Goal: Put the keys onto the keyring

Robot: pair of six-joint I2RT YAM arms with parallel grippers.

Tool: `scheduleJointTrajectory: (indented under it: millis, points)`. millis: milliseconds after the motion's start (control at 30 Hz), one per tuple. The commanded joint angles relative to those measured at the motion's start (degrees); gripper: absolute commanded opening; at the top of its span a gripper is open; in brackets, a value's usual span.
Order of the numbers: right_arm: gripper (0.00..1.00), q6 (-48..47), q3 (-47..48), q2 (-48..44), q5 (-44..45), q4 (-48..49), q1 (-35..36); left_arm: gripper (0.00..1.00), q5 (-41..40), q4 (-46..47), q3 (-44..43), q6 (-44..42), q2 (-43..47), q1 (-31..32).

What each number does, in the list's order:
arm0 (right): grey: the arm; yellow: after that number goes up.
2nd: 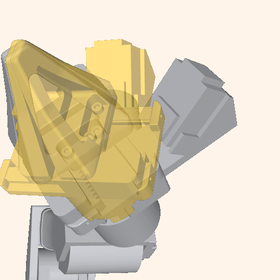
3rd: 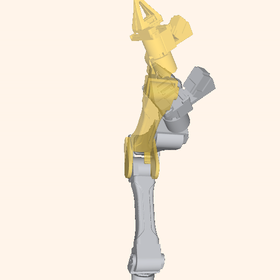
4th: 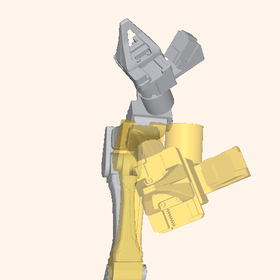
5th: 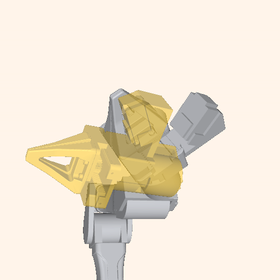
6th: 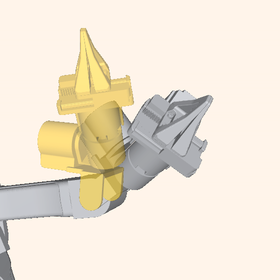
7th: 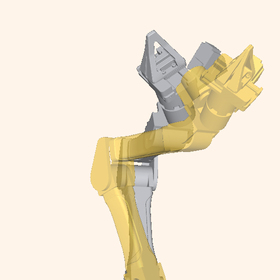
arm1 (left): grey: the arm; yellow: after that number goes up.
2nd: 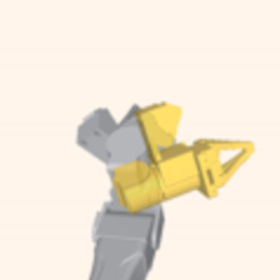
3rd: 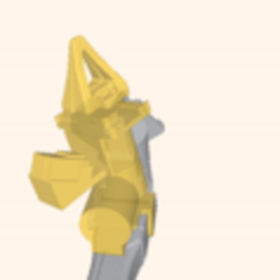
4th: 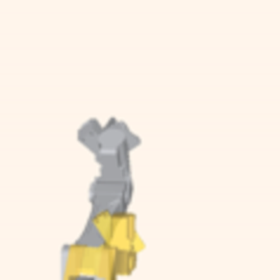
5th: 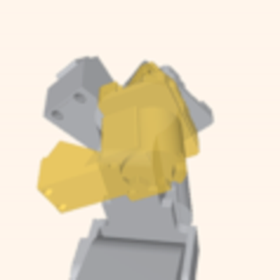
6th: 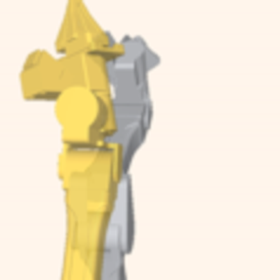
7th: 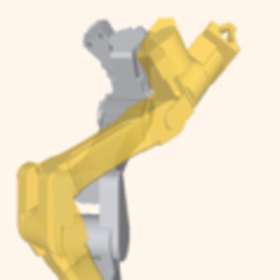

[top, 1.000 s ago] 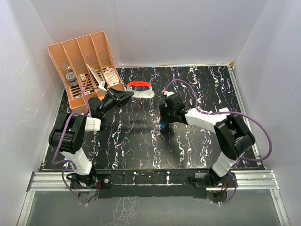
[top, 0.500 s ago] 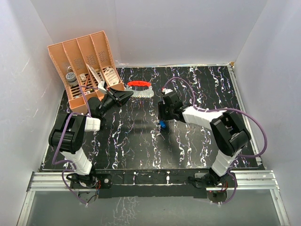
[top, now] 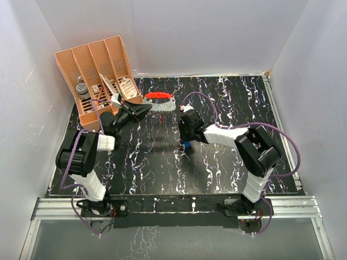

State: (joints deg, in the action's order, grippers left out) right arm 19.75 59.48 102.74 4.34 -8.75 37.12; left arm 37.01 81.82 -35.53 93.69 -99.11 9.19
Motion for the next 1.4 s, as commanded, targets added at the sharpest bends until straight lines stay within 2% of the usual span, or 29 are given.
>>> scheduleJointTrajectory:
  millis: [0, 267, 433, 867, 900, 967, 1033, 1367]
  points:
    - [0.25, -0.58, 3.05, 1.36, 3.32, 2.8, 0.03, 0.0, 0.04, 8.86, 0.32, 0.96, 1.25, -0.66]
    - [0.11, -0.72, 2.7, 3.14, 5.26, 2.47, 0.14, 0.0, 0.08, 9.36, 0.57, 1.32, 1.16, -1.19]
    - [0.0, -0.5, 0.75, -0.28, 7.13, 3.0, 0.14, 0.0, 0.18, 9.34, 0.61, 1.33, 1.12, -1.28]
    - [0.0, -1.92, 0.09, -13.94, 7.58, 1.63, 0.08, 0.0, 0.17, 9.05, 0.86, 1.14, 1.72, -1.37]
    - [0.01, -2.25, 0.51, -13.93, 7.42, 0.65, 0.09, 0.0, 0.16, 9.12, 0.8, 1.19, 1.65, -1.37]
    - [0.19, -3.2, 1.01, -13.62, 6.66, -1.17, 0.07, 0.0, 0.17, 9.39, 0.97, 1.36, 1.63, -1.38]
    - [0.29, -4.16, 1.06, -12.8, 6.3, -1.87, 0.09, 0.0, 0.22, 9.35, 0.95, 1.4, 1.63, -1.41]
    - [0.33, -2.56, 3.35, -6.52, 5.49, -6.04, 0.08, 0.0, 0.21, 8.84, 0.91, 1.14, 2.07, -1.46]
